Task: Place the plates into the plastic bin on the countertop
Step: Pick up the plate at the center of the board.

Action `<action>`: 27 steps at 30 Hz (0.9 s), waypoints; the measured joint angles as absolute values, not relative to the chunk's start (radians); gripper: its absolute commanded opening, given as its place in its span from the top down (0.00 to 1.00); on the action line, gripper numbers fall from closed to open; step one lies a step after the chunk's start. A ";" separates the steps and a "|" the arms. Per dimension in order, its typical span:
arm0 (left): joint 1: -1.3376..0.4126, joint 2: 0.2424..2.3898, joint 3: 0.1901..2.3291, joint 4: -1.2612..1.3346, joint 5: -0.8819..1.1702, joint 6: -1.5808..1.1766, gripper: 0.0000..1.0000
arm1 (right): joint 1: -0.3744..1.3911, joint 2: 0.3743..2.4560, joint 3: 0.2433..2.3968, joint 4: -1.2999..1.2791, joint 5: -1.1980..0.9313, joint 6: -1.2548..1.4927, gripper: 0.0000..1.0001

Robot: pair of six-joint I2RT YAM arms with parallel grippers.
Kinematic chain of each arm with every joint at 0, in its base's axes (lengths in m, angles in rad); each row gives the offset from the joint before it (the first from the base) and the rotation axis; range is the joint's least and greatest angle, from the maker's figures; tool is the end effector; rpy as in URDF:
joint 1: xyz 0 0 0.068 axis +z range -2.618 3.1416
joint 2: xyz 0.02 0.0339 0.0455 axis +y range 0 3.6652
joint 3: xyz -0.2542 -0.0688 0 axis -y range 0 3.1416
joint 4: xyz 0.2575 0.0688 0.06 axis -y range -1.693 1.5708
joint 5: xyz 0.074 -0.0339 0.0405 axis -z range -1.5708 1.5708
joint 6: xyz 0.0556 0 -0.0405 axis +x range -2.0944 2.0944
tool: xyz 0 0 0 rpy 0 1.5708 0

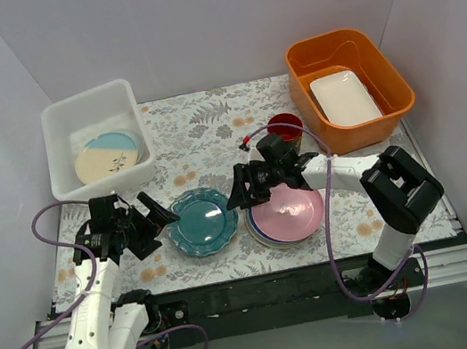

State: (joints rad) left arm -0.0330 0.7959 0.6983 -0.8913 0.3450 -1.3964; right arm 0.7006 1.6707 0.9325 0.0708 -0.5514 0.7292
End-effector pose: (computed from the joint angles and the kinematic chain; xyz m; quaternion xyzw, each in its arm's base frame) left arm 0.1730 -0.0245 0.2242 -0.5564 0.7639 -0.3094 0.1057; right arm 0.2652 0.2618 0.1624 -0.1064 0.8673 0.4603 0.1566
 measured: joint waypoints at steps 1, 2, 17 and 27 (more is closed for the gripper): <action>-0.033 0.794 0.686 -0.890 0.345 -1.398 0.02 | 0.701 1.678 0.932 0.077 -0.550 0.731 0.33; -0.033 0.794 0.677 -0.887 0.345 -1.399 0.02 | 0.701 1.687 0.932 0.082 -0.549 0.733 0.34; -0.033 0.715 0.519 -0.845 0.349 -1.446 0.03 | 0.723 1.724 0.932 0.093 -0.504 0.742 0.50; -0.033 0.722 0.502 -0.809 0.349 -1.484 0.05 | 0.728 1.763 0.940 0.078 -0.467 0.754 0.77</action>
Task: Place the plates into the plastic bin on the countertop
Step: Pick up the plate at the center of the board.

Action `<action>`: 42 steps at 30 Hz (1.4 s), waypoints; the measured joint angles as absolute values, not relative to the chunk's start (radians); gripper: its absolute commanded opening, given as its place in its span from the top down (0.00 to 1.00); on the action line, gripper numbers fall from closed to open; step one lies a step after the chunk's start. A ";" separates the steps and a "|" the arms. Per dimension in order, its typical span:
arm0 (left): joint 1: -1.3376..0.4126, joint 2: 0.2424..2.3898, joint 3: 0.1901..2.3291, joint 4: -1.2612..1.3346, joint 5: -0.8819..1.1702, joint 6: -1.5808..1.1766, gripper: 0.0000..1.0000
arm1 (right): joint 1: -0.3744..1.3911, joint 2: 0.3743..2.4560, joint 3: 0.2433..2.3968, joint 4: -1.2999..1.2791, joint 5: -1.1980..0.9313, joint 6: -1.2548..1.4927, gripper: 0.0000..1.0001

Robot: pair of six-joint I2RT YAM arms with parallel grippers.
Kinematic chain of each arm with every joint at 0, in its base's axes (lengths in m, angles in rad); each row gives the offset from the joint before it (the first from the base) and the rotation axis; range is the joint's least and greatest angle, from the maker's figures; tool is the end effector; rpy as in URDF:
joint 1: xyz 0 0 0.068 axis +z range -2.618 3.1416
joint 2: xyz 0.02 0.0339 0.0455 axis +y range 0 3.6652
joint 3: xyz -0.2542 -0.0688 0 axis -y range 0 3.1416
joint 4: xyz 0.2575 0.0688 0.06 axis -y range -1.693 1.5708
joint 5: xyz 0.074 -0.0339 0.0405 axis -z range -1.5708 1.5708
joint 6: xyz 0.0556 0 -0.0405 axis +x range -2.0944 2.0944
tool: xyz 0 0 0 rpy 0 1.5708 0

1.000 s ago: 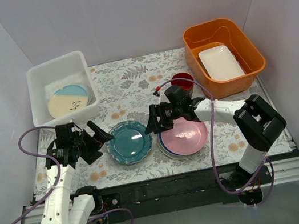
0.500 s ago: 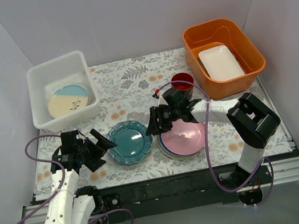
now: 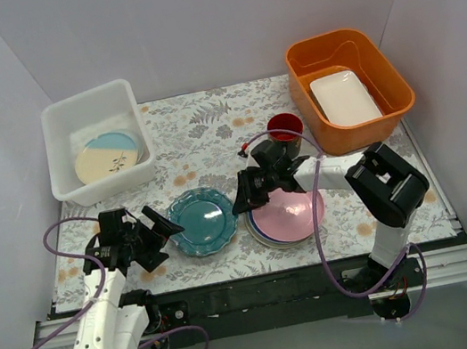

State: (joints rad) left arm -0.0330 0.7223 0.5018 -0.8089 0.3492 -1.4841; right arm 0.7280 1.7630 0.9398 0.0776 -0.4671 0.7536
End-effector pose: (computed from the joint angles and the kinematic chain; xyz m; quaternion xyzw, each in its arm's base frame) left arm 0.1580 -0.0242 0.1756 -0.5949 0.7408 -0.3026 0.0760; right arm 0.2659 0.2705 0.1311 -0.0814 0.8923 0.4197 0.1448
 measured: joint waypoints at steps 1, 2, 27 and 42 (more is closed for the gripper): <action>-0.033 0.723 0.496 -0.803 0.350 -1.489 0.06 | 0.729 1.768 0.943 0.078 -0.469 0.757 0.77; -0.033 0.725 0.490 -0.797 0.350 -1.492 0.06 | 0.729 1.773 0.948 0.078 -0.471 0.757 0.78; -0.033 0.691 0.445 -0.703 0.392 -1.558 0.20 | 0.748 1.822 1.000 0.081 -0.471 0.760 0.95; -0.033 0.686 0.435 -0.657 0.405 -1.551 0.25 | 0.748 1.840 1.018 0.078 -0.474 0.753 0.95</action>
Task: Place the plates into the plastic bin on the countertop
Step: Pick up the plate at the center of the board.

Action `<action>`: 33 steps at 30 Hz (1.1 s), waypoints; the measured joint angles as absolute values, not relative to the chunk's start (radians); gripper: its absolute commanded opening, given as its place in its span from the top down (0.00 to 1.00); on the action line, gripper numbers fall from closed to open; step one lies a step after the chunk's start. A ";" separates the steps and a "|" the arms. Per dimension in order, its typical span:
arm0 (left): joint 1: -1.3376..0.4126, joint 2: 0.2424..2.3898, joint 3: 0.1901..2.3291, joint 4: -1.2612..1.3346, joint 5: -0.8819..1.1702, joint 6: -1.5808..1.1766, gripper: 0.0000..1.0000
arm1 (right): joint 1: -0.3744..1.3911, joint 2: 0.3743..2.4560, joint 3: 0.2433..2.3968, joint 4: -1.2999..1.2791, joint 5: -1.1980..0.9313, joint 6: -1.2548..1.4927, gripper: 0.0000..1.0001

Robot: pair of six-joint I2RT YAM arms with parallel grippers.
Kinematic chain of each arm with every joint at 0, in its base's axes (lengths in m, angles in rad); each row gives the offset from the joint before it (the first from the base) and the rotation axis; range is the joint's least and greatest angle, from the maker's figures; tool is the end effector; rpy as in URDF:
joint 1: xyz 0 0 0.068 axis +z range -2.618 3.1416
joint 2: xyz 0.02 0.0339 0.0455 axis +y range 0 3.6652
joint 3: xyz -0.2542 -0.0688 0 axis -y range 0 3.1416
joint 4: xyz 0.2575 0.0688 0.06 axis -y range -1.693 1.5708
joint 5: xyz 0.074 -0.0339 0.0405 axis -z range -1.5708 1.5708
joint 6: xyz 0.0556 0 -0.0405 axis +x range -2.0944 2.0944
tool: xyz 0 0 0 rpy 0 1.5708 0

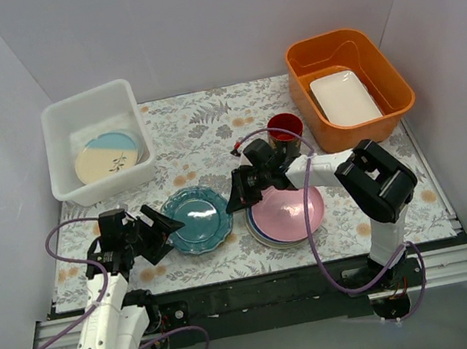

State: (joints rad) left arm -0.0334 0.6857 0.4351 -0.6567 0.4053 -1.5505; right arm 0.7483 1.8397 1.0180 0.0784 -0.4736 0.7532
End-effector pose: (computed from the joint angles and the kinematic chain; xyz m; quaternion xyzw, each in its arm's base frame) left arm 0.1638 -0.0274 0.1702 -0.5895 0.7173 -0.3607 0.0887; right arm 0.2742 0.2892 0.1273 -0.0921 0.8903 0.4237 0.1392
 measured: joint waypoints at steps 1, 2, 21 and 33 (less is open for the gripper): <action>-0.035 0.686 0.435 -0.653 0.406 -1.547 0.27 | 0.748 1.841 1.019 0.078 -0.473 0.752 0.95; -0.036 0.686 0.436 -0.650 0.406 -1.543 0.27 | 0.748 1.841 1.020 0.078 -0.472 0.750 0.95; -0.114 0.692 0.467 -0.545 0.422 -1.496 0.29 | 0.740 1.856 1.028 0.017 -0.467 0.719 0.92; -0.169 0.786 0.473 -0.473 0.376 -1.480 0.39 | 0.740 1.856 1.090 -0.093 -0.440 0.667 0.89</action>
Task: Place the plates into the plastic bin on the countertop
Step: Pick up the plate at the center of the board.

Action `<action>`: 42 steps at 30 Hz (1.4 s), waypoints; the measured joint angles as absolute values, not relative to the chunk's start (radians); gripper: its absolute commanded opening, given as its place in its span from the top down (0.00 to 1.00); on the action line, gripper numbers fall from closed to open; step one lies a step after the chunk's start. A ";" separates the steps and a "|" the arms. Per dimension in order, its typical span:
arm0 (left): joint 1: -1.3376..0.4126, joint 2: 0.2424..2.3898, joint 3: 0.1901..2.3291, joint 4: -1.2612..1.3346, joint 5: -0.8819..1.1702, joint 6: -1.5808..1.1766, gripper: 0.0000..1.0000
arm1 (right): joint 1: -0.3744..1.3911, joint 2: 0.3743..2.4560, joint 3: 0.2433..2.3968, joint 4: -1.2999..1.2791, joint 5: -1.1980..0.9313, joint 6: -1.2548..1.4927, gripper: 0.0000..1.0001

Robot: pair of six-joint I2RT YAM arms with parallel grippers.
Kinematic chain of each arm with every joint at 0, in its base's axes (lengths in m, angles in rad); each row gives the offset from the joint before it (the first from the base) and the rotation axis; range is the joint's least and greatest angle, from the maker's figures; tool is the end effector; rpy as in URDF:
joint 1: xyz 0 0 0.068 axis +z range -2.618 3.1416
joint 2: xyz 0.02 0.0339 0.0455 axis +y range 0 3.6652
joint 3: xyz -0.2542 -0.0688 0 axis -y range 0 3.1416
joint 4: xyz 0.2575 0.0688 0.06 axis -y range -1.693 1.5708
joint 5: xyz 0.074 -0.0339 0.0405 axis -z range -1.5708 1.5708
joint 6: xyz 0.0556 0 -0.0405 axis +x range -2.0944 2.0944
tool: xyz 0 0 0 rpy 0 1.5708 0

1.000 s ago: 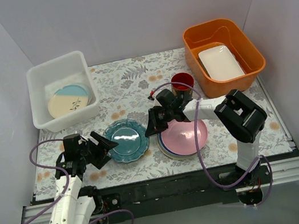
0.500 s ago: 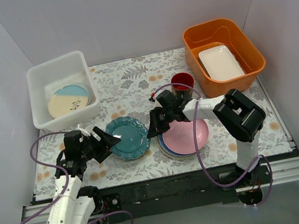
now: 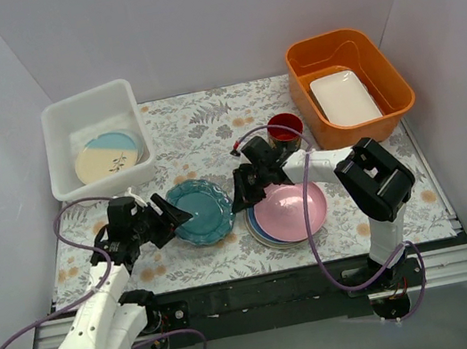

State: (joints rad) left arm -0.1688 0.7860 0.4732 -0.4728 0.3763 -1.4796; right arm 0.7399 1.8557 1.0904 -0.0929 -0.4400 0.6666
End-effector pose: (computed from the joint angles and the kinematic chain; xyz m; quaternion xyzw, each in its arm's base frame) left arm 0.1865 -0.0525 0.1823 -0.4964 0.7632 -0.3932 0.1284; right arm 0.2794 0.2872 0.1283 -0.1096 0.9112 0.3761 0.1274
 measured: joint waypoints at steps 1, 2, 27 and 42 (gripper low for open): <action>-0.175 0.793 0.473 -0.468 0.373 -1.479 0.42 | 0.740 1.856 1.096 -0.102 -0.436 0.663 0.88; -0.181 0.798 0.473 -0.463 0.369 -1.478 0.44 | 0.740 1.856 1.099 -0.109 -0.433 0.658 0.88; -0.284 0.876 0.476 -0.386 0.200 -1.513 1.00 | 0.731 1.822 1.117 -0.207 -0.391 0.618 0.72; -0.292 0.854 0.546 -0.441 0.186 -1.523 1.00 | 0.736 1.740 1.119 -0.181 -0.408 0.629 0.41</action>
